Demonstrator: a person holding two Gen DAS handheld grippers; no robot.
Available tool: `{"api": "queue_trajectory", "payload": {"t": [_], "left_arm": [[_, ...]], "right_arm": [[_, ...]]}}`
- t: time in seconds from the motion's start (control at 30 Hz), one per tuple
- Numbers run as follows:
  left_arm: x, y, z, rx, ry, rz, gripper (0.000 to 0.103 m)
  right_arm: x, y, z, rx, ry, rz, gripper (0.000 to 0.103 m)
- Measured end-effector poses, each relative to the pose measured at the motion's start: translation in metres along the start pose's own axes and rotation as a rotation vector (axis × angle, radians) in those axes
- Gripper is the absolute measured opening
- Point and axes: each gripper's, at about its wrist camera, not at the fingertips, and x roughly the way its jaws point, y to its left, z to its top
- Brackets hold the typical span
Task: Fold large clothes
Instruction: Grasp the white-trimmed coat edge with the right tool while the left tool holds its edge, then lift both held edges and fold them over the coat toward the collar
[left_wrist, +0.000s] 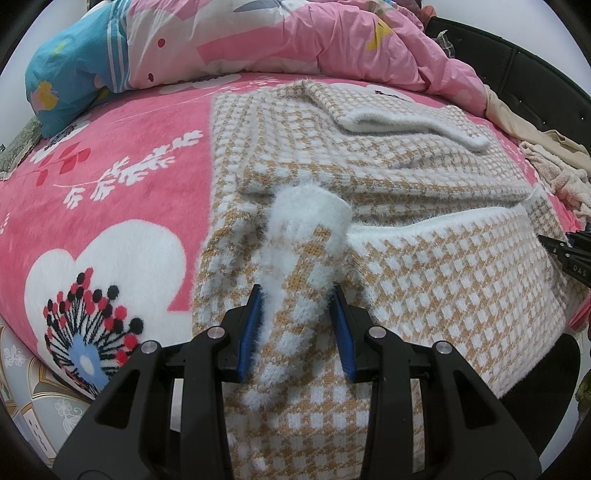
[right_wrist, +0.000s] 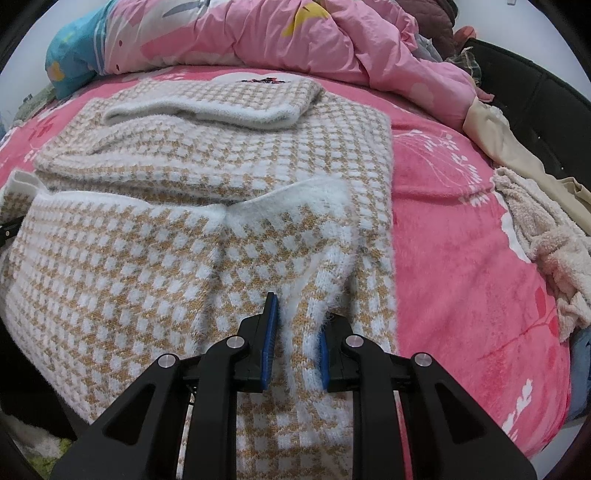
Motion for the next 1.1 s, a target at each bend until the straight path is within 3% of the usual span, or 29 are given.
{"api": "queue_trajectory", "payload": {"t": [0.5,0.57,0.63,0.73,0.87,1.1], "left_arm": [[-0.001,-0.001,0.000,-0.002,-0.017,0.006,0.035],[-0.002,-0.001,0.000,0.003,-0.031,0.009,0.034],[-0.004,-0.003,-0.001,0.017,-0.046,0.015,0.032],[-0.010,-0.004,-0.002,0.035,-0.066,0.031,0.019],[-0.028,-0.008,-0.005,0.056,-0.118,0.034,0.008],[-0.098,-0.013,-0.015,0.069,-0.288,-0.017,0.007]], "right_arm": [[-0.008,0.010,-0.006,0.001,-0.026,-0.049,0.019],[-0.012,0.012,-0.008,0.005,-0.038,-0.054,0.013],[-0.017,0.011,-0.009,0.012,-0.053,-0.056,0.011],[-0.030,0.009,-0.013,0.025,-0.091,-0.064,0.009],[-0.052,0.009,-0.017,0.043,-0.153,-0.076,0.009],[-0.114,0.012,-0.034,0.084,-0.299,-0.117,0.008]]}}
